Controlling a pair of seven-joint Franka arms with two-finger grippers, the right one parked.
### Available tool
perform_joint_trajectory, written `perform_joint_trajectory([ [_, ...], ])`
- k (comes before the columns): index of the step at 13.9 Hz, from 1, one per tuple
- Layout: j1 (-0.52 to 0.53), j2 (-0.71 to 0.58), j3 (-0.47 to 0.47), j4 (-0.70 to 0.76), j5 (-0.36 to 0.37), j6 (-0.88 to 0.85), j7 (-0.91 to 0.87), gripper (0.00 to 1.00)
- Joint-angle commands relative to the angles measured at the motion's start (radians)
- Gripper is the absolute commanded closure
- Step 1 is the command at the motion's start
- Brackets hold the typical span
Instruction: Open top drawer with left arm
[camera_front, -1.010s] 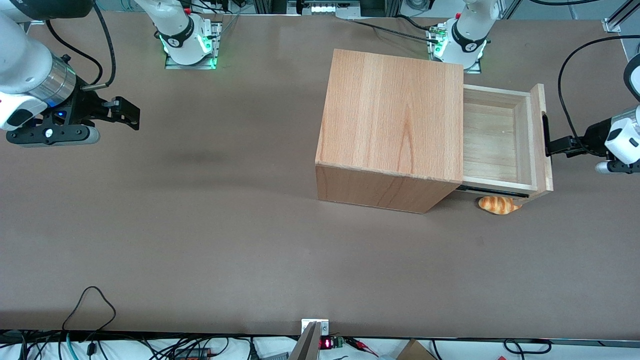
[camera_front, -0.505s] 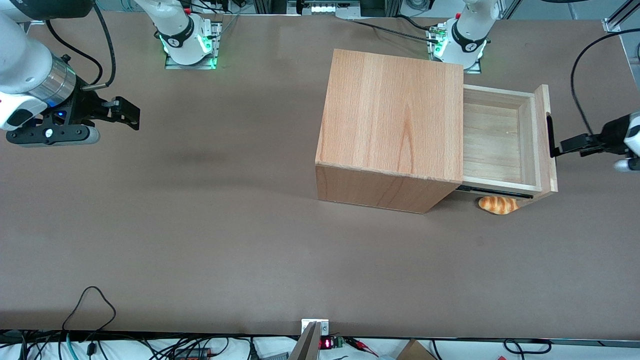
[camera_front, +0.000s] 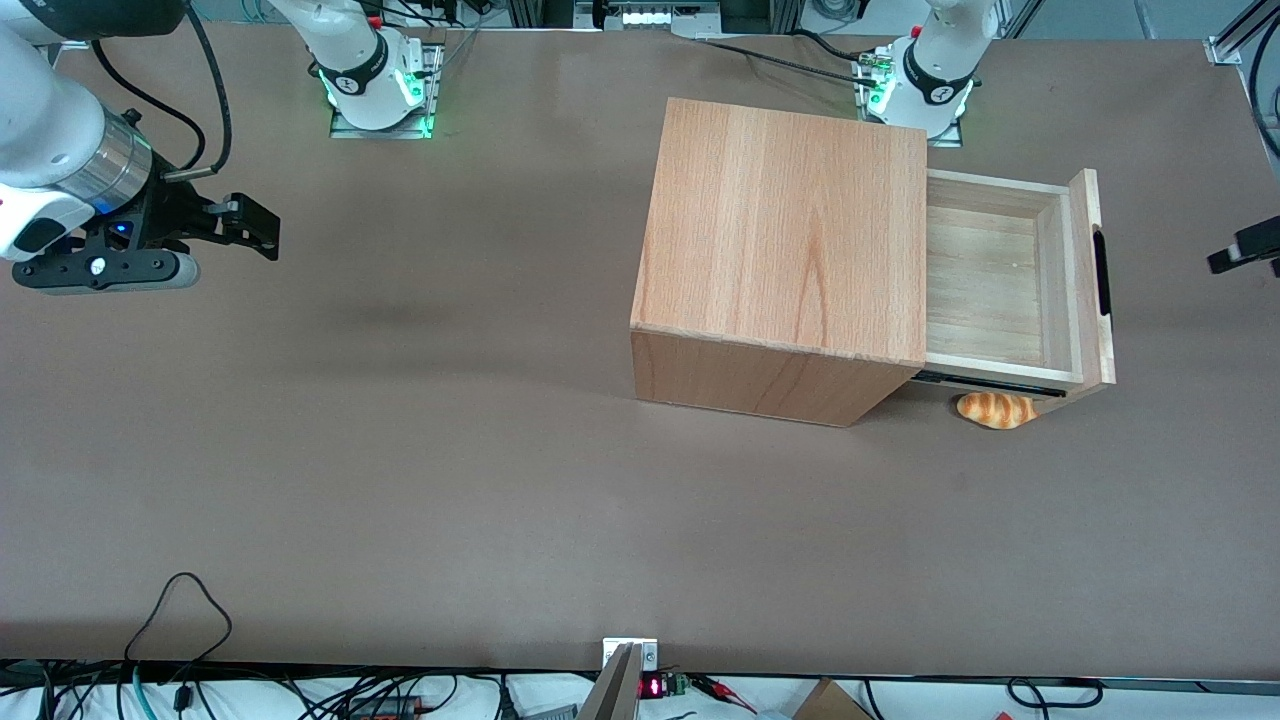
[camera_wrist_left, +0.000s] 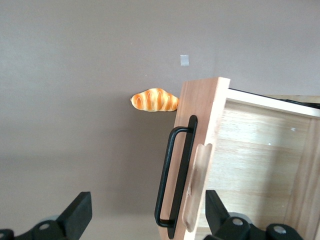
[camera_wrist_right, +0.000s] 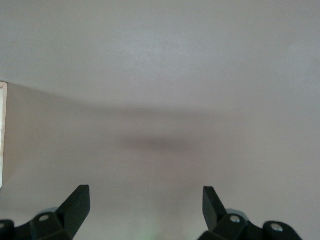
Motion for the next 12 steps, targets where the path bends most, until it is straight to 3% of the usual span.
perform_joint_trajectory([
  [1, -0.006, 0.005, -0.022, 0.086, 0.055, -0.052, 0.01, 0.0],
  [5, -0.18, -0.023, 0.051, 0.103, 0.125, -0.055, -0.015, 0.0],
  [9, -0.38, -0.027, 0.194, 0.104, 0.129, -0.052, -0.031, 0.0],
  [12, -0.466, -0.03, 0.214, 0.124, 0.188, -0.055, -0.116, 0.0],
])
